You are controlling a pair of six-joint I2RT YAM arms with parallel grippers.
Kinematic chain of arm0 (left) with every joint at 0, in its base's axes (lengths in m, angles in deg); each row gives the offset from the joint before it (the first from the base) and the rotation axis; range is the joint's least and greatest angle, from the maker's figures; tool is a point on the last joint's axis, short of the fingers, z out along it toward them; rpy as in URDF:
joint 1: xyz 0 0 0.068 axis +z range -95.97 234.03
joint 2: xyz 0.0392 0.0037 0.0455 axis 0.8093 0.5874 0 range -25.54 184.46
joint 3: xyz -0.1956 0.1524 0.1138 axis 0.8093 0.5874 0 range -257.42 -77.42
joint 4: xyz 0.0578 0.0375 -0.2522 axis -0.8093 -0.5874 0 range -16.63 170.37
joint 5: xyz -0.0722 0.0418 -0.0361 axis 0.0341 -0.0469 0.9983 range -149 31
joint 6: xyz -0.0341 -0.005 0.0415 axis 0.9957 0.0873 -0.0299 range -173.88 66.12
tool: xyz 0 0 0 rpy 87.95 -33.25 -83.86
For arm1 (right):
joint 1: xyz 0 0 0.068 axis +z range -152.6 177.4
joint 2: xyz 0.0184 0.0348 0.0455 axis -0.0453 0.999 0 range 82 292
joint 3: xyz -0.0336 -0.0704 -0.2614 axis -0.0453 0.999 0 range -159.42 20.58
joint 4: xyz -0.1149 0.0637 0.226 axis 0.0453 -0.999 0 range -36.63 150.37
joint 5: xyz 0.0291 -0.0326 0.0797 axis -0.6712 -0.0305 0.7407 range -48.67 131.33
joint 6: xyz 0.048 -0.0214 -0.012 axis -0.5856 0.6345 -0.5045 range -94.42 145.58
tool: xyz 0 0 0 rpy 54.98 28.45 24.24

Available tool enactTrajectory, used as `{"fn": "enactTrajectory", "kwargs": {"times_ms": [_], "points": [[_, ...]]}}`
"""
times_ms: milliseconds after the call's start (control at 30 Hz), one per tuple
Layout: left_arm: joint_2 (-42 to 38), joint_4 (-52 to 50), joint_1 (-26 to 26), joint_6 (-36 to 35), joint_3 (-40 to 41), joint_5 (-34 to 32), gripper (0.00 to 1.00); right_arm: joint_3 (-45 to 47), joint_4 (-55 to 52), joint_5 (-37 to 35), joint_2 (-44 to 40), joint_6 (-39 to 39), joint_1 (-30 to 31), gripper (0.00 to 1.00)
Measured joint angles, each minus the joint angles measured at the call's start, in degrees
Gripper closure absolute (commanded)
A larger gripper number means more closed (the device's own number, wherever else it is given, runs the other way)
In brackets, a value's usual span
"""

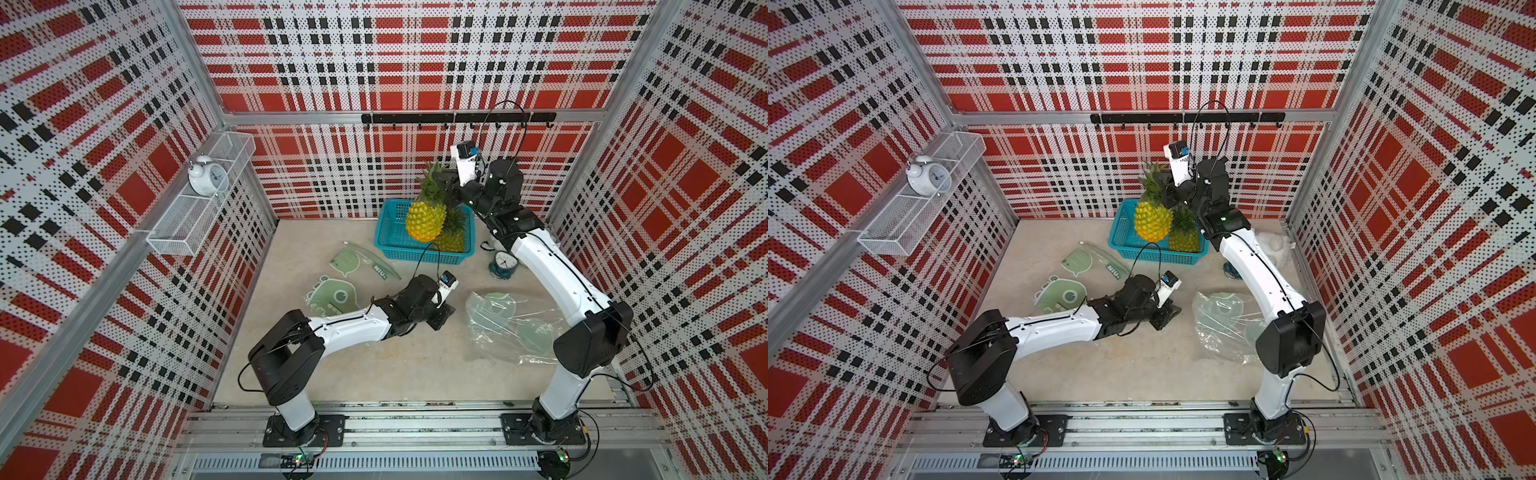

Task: Open the zip-top bag and take out the pineapple
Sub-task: Place the zipper food storage bag at the center of the board, then place the pineapple in the basket.

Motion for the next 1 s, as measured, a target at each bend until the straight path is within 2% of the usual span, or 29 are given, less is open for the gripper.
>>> {"fn": "enactTrajectory", "kwargs": {"times_ms": [167, 333, 633, 800, 1000], "points": [[-6.47, 1.53, 1.77, 2.69, 3.34, -0.46, 0.47, -2.99, 0.13, 0.48, 3.72, -0.85, 0.00, 1.00], [-19.78, 4.26, 6.23, 7.82, 10.40, -1.11, 0.47, -6.62, 0.42, 1.09, 8.00, -1.51, -0.02, 1.00], [-40.50, 4.94, 11.74, 15.65, 21.55, -9.51, 0.44, -9.03, 1.27, 0.79, 14.23, -2.32, 0.00, 1.00], [-46.99, 2.78, 14.34, 18.38, 24.26, -13.20, 0.44, -10.56, 1.31, -2.10, 17.49, -1.27, 0.68, 1.00], [-48.98, 0.24, 15.50, 18.99, 24.55, -14.69, 0.44, -12.66, 1.86, -7.17, 21.20, 0.61, 1.73, 1.00]]}}
